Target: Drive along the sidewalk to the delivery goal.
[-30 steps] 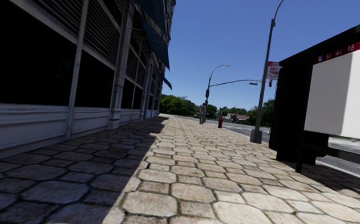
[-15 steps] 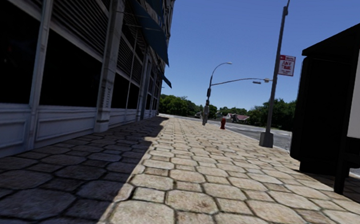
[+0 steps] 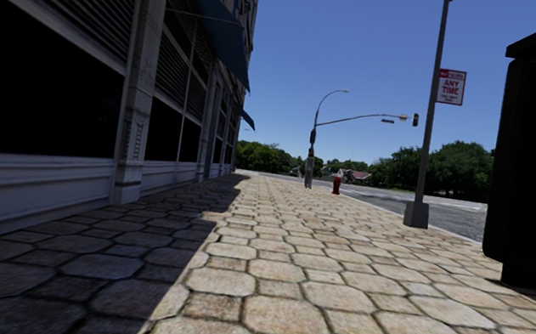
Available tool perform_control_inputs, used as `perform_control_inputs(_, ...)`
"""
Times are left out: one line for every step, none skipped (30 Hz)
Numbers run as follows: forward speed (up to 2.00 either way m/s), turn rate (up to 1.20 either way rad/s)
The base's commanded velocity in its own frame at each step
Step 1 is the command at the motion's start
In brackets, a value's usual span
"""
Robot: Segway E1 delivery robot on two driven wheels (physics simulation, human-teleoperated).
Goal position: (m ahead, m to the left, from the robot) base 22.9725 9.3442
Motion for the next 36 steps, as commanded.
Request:
perform_control_inputs(2.00, 0.00)
perform_control_inputs(2.00, 0.00)
perform_control_inputs(2.00, 0.00)
perform_control_inputs(2.00, 0.00)
perform_control_inputs(2.00, 0.00)
perform_control_inputs(2.00, 0.00)
perform_control_inputs(2.00, 0.00)
perform_control_inputs(2.00, 0.00)
perform_control_inputs(2.00, 0.00)
perform_control_inputs(2.00, 0.00)
perform_control_inputs(2.00, 0.00)
perform_control_inputs(2.00, 0.00)
perform_control_inputs(2.00, 0.00)
perform_control_inputs(2.00, 0.00)
perform_control_inputs(2.00, 0.00)
perform_control_inputs(2.00, 0.00)
perform_control_inputs(2.00, 0.00)
perform_control_inputs(2.00, 0.00)
perform_control_inputs(2.00, 0.00)
perform_control_inputs(2.00, 0.00)
perform_control_inputs(2.00, 0.00)
perform_control_inputs(2.00, 0.00)
perform_control_inputs(2.00, 0.00)
perform_control_inputs(2.00, 0.00)
perform_control_inputs(2.00, 0.00)
perform_control_inputs(2.00, 0.00)
perform_control_inputs(2.00, 0.00)
perform_control_inputs(2.00, 0.00)
perform_control_inputs(2.00, 0.00)
perform_control_inputs(2.00, 0.00)
perform_control_inputs(2.00, 0.00)
perform_control_inputs(2.00, 0.00)
perform_control_inputs(2.00, 0.00)
perform_control_inputs(2.00, 0.00)
perform_control_inputs(2.00, 0.00)
perform_control_inputs(2.00, 0.00)
